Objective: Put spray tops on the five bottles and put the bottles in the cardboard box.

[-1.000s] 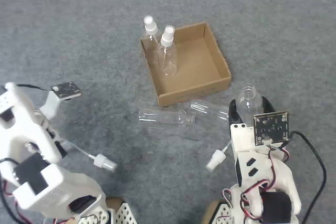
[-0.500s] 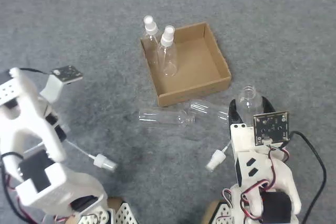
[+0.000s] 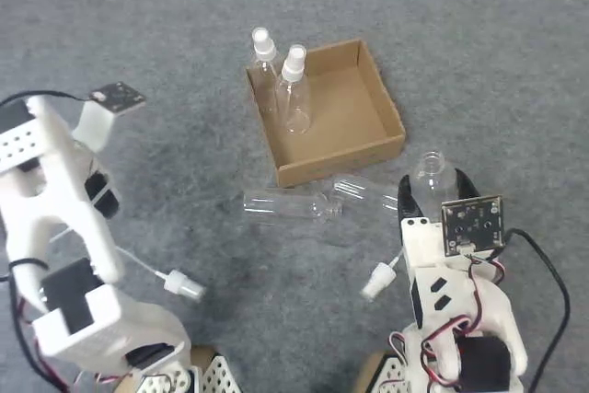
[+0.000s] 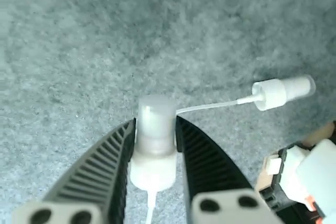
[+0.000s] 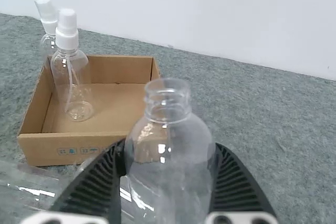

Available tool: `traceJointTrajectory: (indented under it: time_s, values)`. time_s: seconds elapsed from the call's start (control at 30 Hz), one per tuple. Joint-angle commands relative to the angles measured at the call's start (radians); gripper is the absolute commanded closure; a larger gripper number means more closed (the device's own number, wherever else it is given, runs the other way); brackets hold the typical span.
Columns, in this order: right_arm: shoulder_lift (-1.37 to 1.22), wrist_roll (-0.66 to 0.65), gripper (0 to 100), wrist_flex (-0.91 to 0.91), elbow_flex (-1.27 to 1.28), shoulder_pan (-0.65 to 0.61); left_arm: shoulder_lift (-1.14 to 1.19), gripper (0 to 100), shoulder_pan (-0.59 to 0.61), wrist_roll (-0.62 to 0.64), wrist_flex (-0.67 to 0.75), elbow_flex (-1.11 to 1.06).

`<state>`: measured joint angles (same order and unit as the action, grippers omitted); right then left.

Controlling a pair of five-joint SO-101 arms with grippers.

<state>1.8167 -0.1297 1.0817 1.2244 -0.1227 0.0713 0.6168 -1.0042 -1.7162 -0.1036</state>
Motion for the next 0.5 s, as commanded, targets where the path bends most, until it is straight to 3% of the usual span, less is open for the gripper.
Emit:
traceJointTrajectory:
  time_s: [0.0, 0.2, 0.47]
  values:
    - [-0.001, 0.0, 93.6, -0.025, -0.041, -0.012, -0.155, 99, -0.02, 0.061, -0.009, 0.056]
    - [-0.001, 0.0, 93.6, -0.024, -0.041, -0.012, -0.336, 99, -0.046, 0.157, 0.037, 0.048]
    - [-0.001, 0.0, 93.6, -0.022, -0.04, -0.013, -0.377, 99, -0.103, 0.279, 0.043, 0.047]
